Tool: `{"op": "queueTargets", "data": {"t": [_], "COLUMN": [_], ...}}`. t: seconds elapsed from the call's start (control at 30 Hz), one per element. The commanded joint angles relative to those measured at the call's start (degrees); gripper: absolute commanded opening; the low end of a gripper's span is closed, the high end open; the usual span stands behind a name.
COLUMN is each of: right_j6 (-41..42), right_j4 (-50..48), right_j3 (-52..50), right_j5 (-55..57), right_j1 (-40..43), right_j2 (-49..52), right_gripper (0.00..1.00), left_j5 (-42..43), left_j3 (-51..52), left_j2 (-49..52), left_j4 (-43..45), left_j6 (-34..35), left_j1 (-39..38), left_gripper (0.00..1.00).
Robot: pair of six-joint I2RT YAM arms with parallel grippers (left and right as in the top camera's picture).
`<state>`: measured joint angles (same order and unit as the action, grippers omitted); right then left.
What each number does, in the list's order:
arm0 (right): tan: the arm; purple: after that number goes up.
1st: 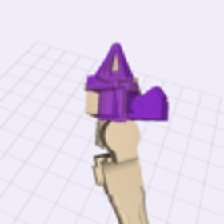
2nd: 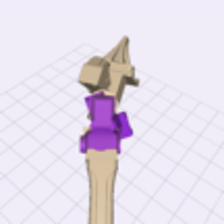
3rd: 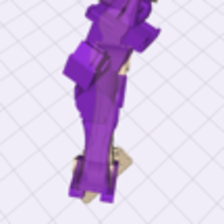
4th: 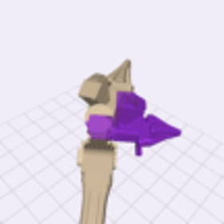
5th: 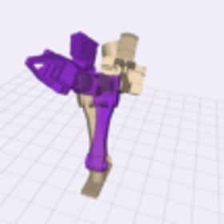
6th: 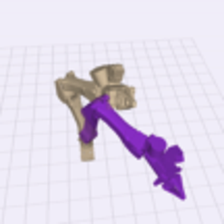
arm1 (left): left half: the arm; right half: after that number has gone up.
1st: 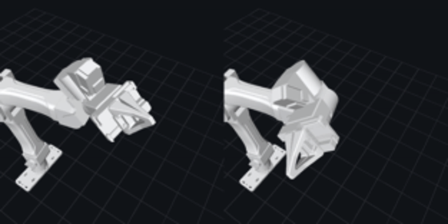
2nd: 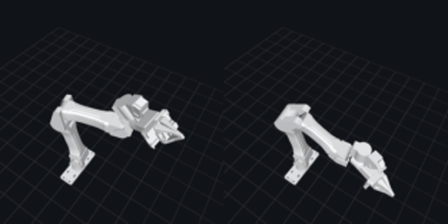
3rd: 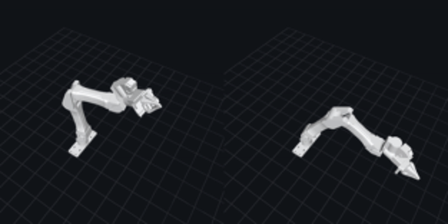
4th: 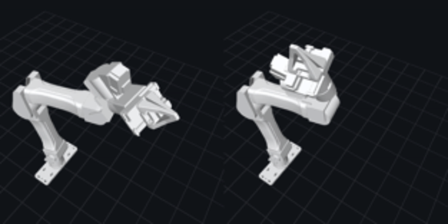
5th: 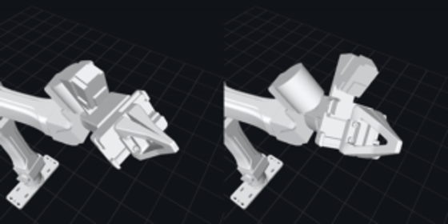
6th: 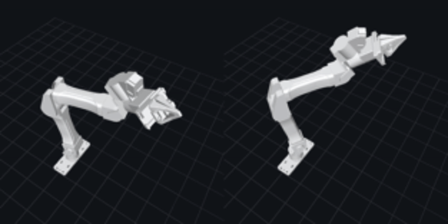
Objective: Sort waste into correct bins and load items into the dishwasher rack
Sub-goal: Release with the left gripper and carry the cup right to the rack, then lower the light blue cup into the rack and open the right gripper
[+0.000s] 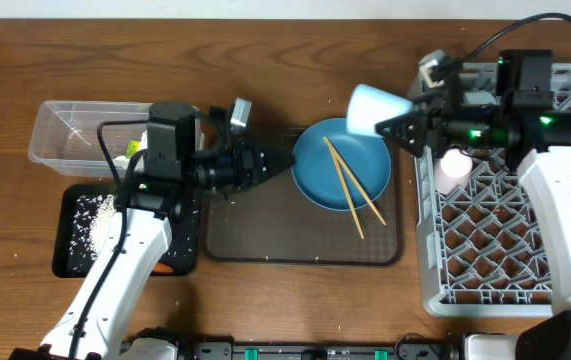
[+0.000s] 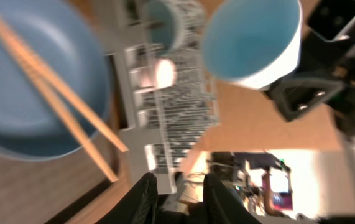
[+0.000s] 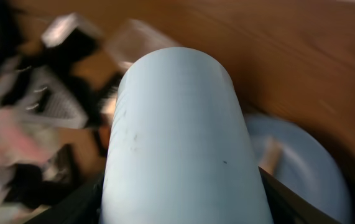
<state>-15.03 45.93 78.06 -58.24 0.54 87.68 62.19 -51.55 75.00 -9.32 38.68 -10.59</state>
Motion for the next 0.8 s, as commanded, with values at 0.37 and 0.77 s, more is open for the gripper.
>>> {"op": "queueTargets", "data": {"t": [0.37, 0.77], "right_j6": [24.13, 34.97], "right_j4": [8.22, 11.54], "right_j3": [1.03, 1.01], "right_j5": [54.01, 70.75], "right_j1": [13.81, 15.45], "right_j2": [-6.99, -6.82], "right_gripper": [0.38, 0.2], "left_j5": [-23.08, -28.61], "left_j3": [0.33, 0.33], "left_j2": [0.22, 0.22], "left_j4": [-17.22, -21.75], "left_j6": [-8.81, -9.11], "left_j1": [0.17, 0.17], "left_gripper": [0.28, 0.28]}}
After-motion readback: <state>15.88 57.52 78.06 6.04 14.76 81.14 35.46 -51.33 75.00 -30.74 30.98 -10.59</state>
